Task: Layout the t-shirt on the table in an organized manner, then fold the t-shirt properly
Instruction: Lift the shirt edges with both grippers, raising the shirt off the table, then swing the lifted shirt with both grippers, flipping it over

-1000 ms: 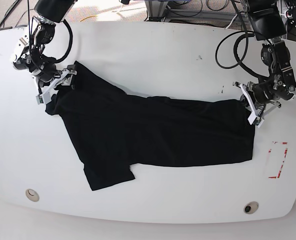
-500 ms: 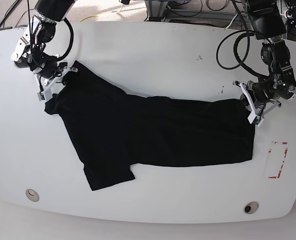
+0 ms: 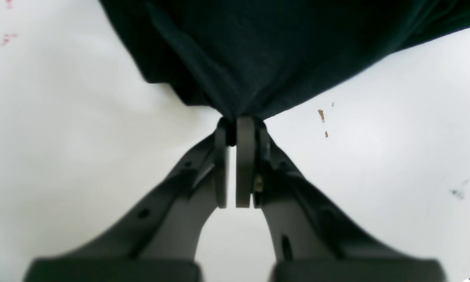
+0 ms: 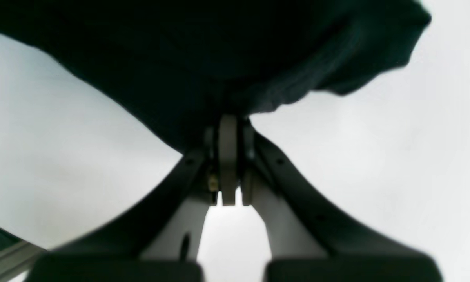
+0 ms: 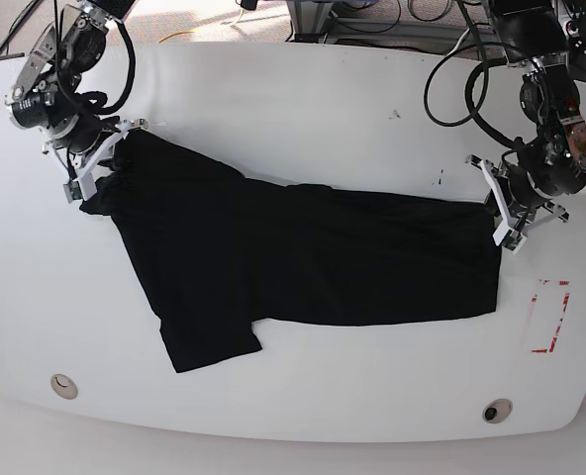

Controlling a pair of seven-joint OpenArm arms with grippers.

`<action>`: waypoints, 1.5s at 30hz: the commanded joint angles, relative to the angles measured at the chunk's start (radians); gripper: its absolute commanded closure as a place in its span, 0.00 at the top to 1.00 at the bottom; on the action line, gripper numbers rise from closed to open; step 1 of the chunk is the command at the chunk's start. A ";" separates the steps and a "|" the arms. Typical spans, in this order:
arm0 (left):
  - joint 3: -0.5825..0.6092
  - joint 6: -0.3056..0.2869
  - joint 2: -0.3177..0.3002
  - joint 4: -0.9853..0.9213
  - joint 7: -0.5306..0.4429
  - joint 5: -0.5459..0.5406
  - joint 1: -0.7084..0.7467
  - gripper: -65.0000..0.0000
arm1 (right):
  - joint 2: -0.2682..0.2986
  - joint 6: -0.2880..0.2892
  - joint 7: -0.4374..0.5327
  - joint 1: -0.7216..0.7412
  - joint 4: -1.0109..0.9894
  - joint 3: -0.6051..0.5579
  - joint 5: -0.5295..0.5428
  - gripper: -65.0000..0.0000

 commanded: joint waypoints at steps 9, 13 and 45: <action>-0.017 -0.001 -0.046 0.143 0.040 -0.013 -0.025 0.00 | 0.064 -0.054 -0.080 0.046 0.079 0.085 0.240 0.02; -0.023 -0.001 -0.064 0.160 0.040 -0.013 -0.060 0.00 | 0.100 -0.099 -0.080 0.076 0.079 0.085 0.315 0.02; -0.084 -0.001 -0.087 0.181 0.041 -0.013 -0.283 0.01 | 0.258 -0.114 -0.080 0.273 0.073 0.079 0.346 0.02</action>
